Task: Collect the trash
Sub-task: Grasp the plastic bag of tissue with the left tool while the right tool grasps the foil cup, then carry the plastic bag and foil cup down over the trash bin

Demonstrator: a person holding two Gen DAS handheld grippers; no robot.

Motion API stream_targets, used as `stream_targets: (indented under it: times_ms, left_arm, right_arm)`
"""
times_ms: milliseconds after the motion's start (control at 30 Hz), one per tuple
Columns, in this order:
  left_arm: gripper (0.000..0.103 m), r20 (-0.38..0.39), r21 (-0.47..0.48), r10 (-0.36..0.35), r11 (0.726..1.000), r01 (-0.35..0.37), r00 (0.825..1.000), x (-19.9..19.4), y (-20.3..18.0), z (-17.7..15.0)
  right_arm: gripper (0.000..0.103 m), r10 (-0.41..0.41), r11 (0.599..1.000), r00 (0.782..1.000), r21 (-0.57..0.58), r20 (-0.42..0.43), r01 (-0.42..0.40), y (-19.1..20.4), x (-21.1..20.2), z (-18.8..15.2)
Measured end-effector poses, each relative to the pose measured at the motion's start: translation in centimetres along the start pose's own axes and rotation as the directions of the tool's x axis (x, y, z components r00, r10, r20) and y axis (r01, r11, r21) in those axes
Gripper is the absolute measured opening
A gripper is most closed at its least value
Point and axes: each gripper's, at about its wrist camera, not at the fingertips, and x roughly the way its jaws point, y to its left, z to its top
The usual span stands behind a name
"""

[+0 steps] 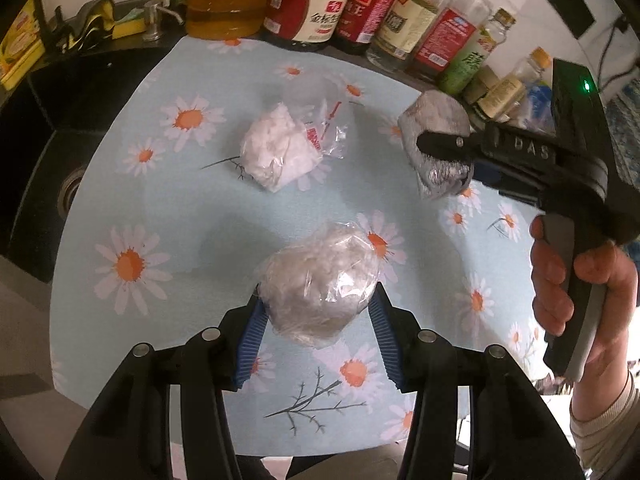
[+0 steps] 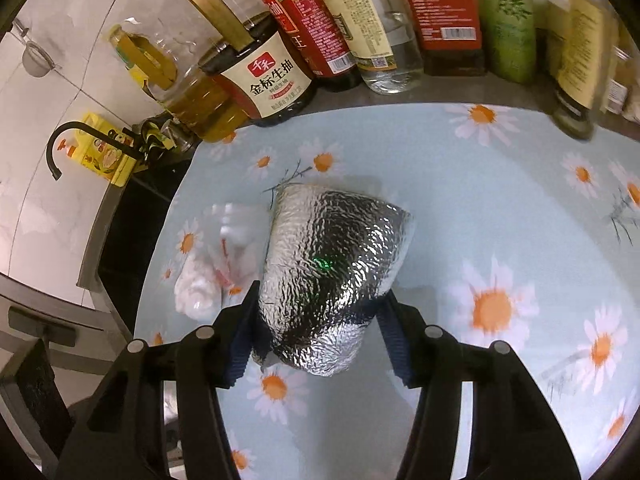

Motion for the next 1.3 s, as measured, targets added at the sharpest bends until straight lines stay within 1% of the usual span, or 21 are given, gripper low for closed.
stream_targets:
  times_ms: [200,333,467,733,900,1000,1300]
  left_arm:
    - [0.048,0.009,0.079,-0.042,0.996,0.041,0.999,-1.9,1.0,-0.8]
    - [0.048,0.004,0.137,-0.070,0.988,0.069,0.998,-3.3,2.1,-1.8]
    - [0.048,0.003,0.175,-0.102,0.979,0.100,0.995,-4.4,3.2,-2.7]
    - [0.048,-0.016,0.233,-0.161,0.959,0.161,0.987,-5.9,4.9,-4.9]
    - [0.048,-0.036,0.266,-0.182,0.946,0.185,0.983,-6.8,5.8,-7.0]
    - [0.048,-0.048,0.283,-0.180,0.941,0.186,0.983,-7.2,6.4,-8.1]
    - [0.048,-0.084,0.297,-0.184,0.934,0.201,0.979,-7.7,7.9,-11.2]
  right_arm:
    - [0.056,-0.053,0.998,0.998,0.037,0.040,0.052,1.7,-2.4,-3.4]
    - [0.056,-0.086,0.994,0.994,0.077,0.067,0.080,3.2,-3.9,-6.1]
    - [0.056,-0.119,0.988,0.988,0.113,0.096,0.107,4.7,-5.2,-8.5]
    - [0.056,-0.158,0.978,0.981,0.155,0.114,0.139,8.0,-6.6,-13.5]
    - [0.056,-0.153,0.975,0.982,0.181,0.111,0.131,9.8,-6.6,-16.9]
    - [0.056,-0.154,0.973,0.982,0.188,0.108,0.131,10.6,-6.5,-18.7]
    - [0.056,-0.119,0.977,0.988,0.189,0.097,0.099,12.8,-6.0,-23.4]
